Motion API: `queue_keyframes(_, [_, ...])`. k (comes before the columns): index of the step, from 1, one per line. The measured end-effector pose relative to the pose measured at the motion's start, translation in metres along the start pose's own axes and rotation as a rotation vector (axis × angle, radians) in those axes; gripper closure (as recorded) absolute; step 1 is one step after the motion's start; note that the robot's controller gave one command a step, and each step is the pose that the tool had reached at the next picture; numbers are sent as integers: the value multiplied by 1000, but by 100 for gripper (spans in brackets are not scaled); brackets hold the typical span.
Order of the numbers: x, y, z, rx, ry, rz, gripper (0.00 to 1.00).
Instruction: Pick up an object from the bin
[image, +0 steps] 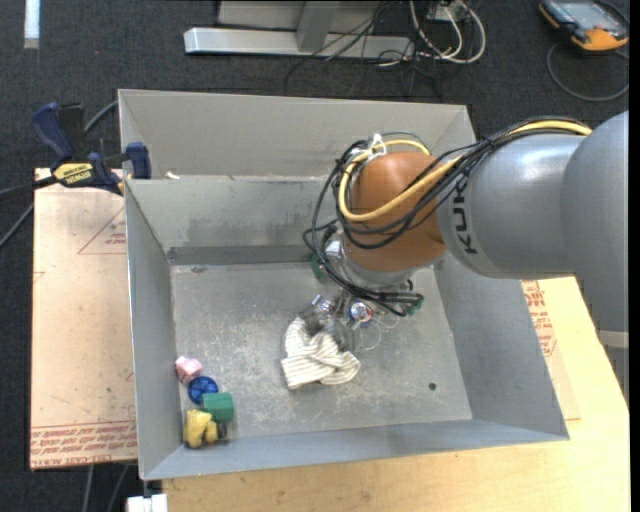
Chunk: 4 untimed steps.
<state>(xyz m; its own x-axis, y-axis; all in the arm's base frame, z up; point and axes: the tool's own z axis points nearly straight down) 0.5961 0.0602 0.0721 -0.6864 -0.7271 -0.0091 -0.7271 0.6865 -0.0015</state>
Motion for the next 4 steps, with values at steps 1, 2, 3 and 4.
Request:
queue_keyframes(1, [0, 0, 0, 0, 0, 0, 100])
queue_keyframes(2, [-2, -8, -80, 0, -4, -19, 100])
queue_keyframes(3, [-2, -8, -80, 0, -4, -19, 100])
queue_keyframes(4, [20, -10, -185, 1, -8, 12, 100])
